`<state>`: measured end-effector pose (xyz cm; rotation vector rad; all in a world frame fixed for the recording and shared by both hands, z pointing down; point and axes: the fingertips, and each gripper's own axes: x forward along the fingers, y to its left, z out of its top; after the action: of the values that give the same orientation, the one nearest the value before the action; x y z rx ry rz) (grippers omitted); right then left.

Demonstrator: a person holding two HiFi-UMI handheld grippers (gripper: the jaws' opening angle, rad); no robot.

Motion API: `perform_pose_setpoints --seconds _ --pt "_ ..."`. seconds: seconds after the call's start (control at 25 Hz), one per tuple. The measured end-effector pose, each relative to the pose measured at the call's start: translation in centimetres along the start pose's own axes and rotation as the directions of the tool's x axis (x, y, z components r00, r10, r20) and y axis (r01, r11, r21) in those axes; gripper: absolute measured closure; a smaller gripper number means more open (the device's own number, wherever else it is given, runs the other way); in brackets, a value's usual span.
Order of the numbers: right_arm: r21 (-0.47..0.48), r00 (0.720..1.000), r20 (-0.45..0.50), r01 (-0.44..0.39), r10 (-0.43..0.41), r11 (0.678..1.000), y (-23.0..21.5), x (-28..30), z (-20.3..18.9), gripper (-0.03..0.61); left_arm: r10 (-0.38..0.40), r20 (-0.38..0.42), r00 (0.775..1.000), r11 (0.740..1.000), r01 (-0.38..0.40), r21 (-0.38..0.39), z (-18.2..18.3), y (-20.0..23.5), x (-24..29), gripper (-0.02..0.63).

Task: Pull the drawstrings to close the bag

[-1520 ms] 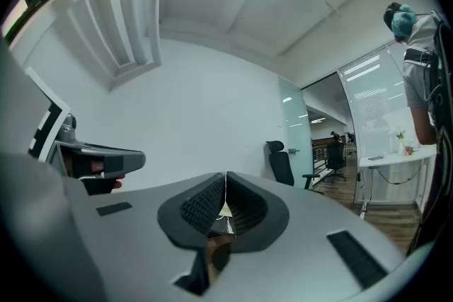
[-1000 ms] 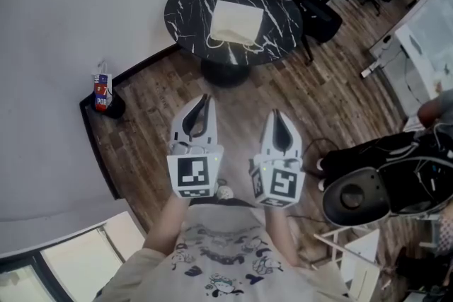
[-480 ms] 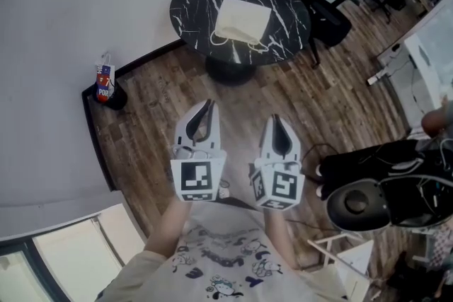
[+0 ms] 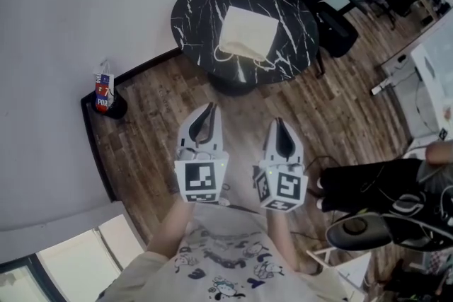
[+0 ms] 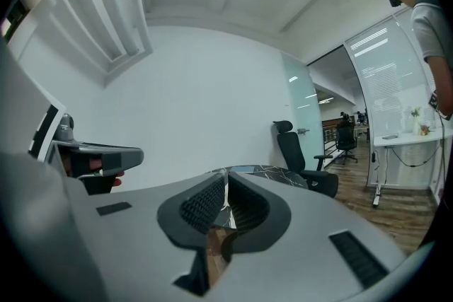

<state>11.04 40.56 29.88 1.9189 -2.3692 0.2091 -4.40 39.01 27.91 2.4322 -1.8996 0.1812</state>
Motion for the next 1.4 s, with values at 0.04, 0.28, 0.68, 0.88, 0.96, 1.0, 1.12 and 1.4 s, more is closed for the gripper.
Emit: perform_pose_setpoints --seconds 0.04,0.28,0.68,0.88,0.96,1.0,1.12,1.4 --pt "0.0 1.0 -0.001 0.009 -0.009 1.0 -0.1 1.3 0.1 0.557 -0.005 -0.001 1.0 1.0 0.005 0.002 0.1 0.6 1.2 0.563" --pt "0.005 0.998 0.001 0.055 -0.055 0.998 -0.2 9.3 1.5 0.557 -0.05 0.008 0.999 0.999 0.05 0.0 1.3 4.2 9.0 0.563" --pt "0.015 0.992 -0.023 0.127 -0.126 0.992 0.0 19.1 2.4 0.557 -0.102 -0.008 0.995 0.995 0.102 0.022 1.7 9.4 18.1 0.563" --pt "0.036 0.984 -0.071 0.164 -0.161 0.986 -1.0 21.2 1.1 0.557 -0.12 -0.047 0.992 0.993 0.121 0.007 0.1 10.2 20.7 0.563" --pt "0.049 0.981 -0.098 0.173 -0.168 0.984 -1.5 21.8 0.5 0.557 -0.129 -0.056 0.99 0.992 0.129 0.002 -0.1 10.2 21.6 0.563" --pt "0.056 0.979 -0.111 0.178 -0.171 0.982 -1.8 22.2 0.1 0.557 -0.132 -0.06 0.989 0.991 0.132 0.001 -0.2 10.2 22.0 0.563" --pt "0.077 0.972 -0.146 0.195 -0.182 0.978 -2.7 23.3 -0.9 0.557 -0.136 -0.076 0.988 0.991 0.136 -0.002 -0.8 10.3 23.4 0.563" --pt "0.066 0.965 -0.215 0.168 -0.15 0.984 -4.0 27.4 -2.7 0.557 -0.117 -0.15 0.982 0.993 0.117 -0.009 -3.5 10.7 27.3 0.563"
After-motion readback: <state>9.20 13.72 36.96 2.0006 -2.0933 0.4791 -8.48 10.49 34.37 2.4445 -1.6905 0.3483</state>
